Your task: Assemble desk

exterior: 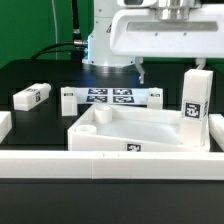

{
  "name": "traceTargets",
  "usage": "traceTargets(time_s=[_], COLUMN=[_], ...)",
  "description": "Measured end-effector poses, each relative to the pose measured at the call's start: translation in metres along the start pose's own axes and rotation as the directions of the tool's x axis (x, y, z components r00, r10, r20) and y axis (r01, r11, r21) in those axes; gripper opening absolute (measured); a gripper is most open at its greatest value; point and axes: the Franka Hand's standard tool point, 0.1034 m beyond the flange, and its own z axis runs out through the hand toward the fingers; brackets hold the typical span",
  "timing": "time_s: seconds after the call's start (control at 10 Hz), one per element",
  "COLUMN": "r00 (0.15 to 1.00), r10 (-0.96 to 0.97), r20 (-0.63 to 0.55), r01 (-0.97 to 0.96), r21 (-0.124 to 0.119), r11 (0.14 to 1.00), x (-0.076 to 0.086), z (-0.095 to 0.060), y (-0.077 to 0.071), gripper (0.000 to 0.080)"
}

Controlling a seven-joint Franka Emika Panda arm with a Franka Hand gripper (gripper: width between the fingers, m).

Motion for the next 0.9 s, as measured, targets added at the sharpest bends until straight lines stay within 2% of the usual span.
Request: traceTargets(time_s=[0.3,0.4,0.5,0.6,0.7,0.8,0.9], r00=[0.999,0.993,0.980,0.968,0.962,0.945,0.938], r10=[0.000,-0.003,-0.029,-0.054,-0.053,-0.058,-0.040], r20=[0.052,0.120,0.198,0.245,0.267,0.323,0.343], r01=[0.000,0.006,0.033,0.055,0.051,0.056,0.035], r21=[-0.009,-0.019,-0.017,0.003,0.016,0.016,0.021], r11=[1.000,1.000,0.999,0.998,0.999,0.998,0.999], x=[-0.004,-0.007,-0.006,-0.003,-0.006,-0.017,-0.020], z=[0.002,0.002,-0.001,-0.003,-0.001,0.002,0.004], y=[0.003,0.005,0.009,0.016,0.022,0.025,0.025], gripper=[0.0649,0.0649,0.0649,0.0649,0.0649,0.0649,0.0649])
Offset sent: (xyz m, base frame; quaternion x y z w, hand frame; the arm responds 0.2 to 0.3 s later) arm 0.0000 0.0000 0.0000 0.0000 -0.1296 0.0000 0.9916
